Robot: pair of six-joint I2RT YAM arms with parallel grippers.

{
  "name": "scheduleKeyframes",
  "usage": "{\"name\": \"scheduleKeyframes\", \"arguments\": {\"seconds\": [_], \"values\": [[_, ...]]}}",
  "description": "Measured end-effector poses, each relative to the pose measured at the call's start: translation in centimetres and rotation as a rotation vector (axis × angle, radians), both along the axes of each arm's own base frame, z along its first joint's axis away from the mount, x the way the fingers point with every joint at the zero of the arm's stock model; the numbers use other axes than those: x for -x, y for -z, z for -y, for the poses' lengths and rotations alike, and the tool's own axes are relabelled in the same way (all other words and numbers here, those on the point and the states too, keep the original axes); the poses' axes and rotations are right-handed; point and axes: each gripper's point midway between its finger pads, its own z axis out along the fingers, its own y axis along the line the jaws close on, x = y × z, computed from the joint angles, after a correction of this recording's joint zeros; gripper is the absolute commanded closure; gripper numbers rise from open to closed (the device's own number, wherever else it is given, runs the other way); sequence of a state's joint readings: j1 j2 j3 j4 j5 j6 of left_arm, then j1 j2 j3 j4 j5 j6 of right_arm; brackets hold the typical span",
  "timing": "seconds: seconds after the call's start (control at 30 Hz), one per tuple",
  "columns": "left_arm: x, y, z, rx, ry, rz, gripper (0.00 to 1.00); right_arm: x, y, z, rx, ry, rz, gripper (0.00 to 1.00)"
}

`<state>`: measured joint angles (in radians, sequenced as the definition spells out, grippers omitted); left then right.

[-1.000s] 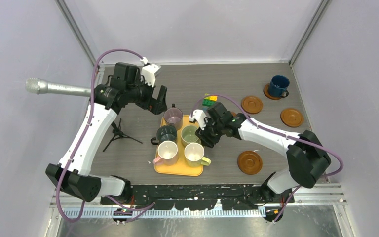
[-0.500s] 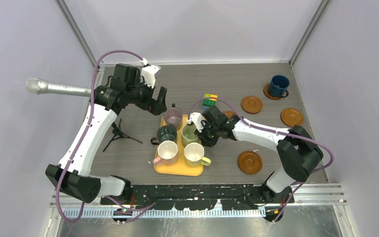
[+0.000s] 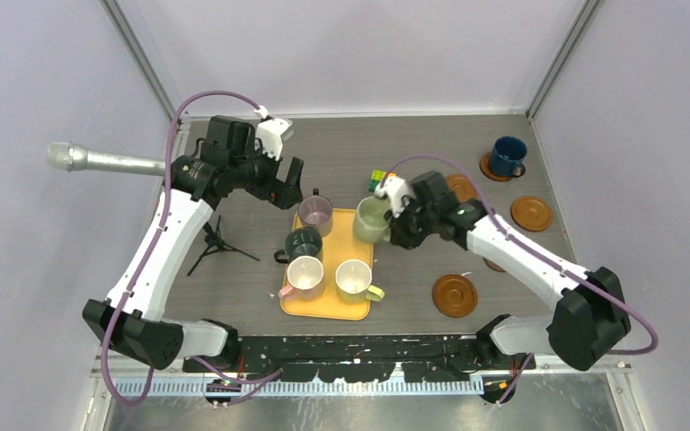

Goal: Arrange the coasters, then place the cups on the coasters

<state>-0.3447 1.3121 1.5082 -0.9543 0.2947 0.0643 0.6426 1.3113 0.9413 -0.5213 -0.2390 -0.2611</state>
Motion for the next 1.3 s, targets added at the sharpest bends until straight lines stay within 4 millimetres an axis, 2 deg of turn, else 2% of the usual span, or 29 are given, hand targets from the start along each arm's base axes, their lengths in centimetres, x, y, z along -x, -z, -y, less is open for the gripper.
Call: {"name": "scheduleKeyframes", "arguments": {"seconds": [0.07,0.13,0.23,0.37,0.47,0.6,0.8,0.97,1.3], "values": [[0.0,0.0,0.0,-0.001,0.002,0.001,0.00,-1.8,-1.5,1.9,-0.042,0.080,0.000,1.00],[0.0,0.0,0.0,-0.002,0.004,0.004,0.00,-4.0,-2.8,4.6,-0.079,0.175,0.004,0.99],[-0.1,-0.4,0.0,-0.005,0.011,0.017,0.00,-7.0,-4.4,10.0,-0.101,0.332,0.022,0.99],[-0.3,-1.1,0.0,-0.002,0.015,0.038,0.00,-8.8,-5.9,16.7,-0.101,0.492,0.036,0.99],[-0.3,-1.1,0.1,-0.001,0.016,0.040,0.00,-10.1,-6.0,20.8,-0.086,0.587,0.044,1.00],[-0.6,-0.9,0.2,-0.004,0.018,0.032,0.00,-11.7,-3.9,24.1,-0.057,0.675,-0.007,1.00],[-1.4,-0.8,0.2,-0.025,0.022,0.040,0.00,-13.1,0.1,25.7,-0.012,0.717,-0.083,1.00],[-1.6,-0.7,-0.2,-0.046,0.011,0.048,0.00,-14.6,1.5,26.0,0.007,0.718,-0.059,1.00],[-1.9,-0.6,-0.6,-0.070,0.006,0.060,0.00,-14.6,4.2,23.9,0.089,0.665,-0.039,1.00]]}}
